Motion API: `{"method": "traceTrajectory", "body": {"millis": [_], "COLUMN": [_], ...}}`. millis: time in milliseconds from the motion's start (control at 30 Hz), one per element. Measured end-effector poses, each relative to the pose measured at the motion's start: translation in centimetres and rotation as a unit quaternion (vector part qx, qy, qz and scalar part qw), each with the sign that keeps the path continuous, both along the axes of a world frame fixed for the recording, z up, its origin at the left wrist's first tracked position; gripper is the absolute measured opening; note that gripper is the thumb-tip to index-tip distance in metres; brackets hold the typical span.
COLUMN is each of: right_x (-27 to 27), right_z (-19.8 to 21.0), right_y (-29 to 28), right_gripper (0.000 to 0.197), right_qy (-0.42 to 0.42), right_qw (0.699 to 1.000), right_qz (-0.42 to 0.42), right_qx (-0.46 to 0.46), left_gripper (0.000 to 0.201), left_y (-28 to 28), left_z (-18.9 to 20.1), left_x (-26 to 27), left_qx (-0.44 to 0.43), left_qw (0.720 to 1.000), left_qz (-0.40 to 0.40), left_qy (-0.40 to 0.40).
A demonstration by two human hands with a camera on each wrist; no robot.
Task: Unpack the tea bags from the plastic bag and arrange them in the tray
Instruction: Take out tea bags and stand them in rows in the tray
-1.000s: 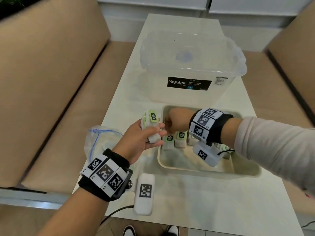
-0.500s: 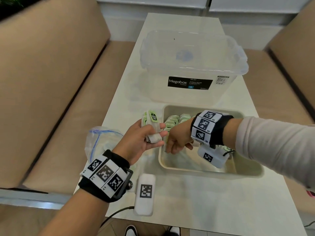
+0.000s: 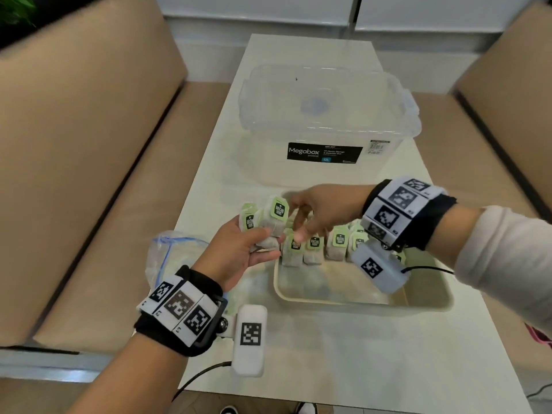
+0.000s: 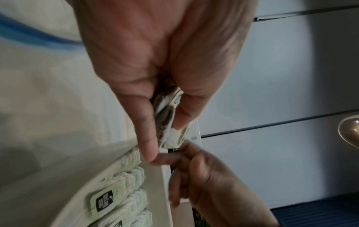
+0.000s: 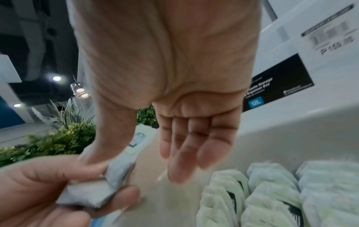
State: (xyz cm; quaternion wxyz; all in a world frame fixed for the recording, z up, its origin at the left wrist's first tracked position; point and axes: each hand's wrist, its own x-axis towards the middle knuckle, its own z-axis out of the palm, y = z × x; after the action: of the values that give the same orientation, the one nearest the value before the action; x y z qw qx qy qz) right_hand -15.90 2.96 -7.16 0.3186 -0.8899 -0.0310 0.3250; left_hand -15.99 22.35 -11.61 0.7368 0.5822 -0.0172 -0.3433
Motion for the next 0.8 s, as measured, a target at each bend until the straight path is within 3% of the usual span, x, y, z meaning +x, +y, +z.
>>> {"method": "traceTrajectory", "body": {"millis": [167, 400, 533, 667, 800], "right_x": [-1.1, -2.2, -2.4, -2.3, -1.9], "right_z": [1.5, 1.9, 1.5, -0.4, -2.3], "right_y": [-0.5, -2.2, -3.6, -3.8, -3.1], "right_gripper": [0.014, 0.011, 0.011, 0.013, 0.014], "right_qy": [-0.162, -0.201, -0.167, -0.081, -0.022], "right_qw": [0.981, 0.974, 0.979, 0.983, 0.982], "right_qz": [-0.101, -0.103, -0.085, -0.039, 0.015], "right_qx": [0.031, -0.012, -0.079, -0.162, -0.185], "left_gripper": [0.022, 0.026, 0.027, 0.028, 0.029], "left_y": [-1.1, -1.3, -1.1, -1.3, -1.3], "left_z": [0.2, -0.2, -0.4, -0.4, -0.5], "left_x": [-0.3, -0.5, -0.2, -0.2, -0.2], "left_qx": [0.022, 0.04, 0.035, 0.036, 0.037], "left_qw": [0.999, 0.997, 0.999, 0.998, 0.999], "left_qz": [-0.032, -0.048, -0.033, -0.035, -0.031], "left_qy": [-0.02, -0.036, -0.025, -0.025, -0.023]}}
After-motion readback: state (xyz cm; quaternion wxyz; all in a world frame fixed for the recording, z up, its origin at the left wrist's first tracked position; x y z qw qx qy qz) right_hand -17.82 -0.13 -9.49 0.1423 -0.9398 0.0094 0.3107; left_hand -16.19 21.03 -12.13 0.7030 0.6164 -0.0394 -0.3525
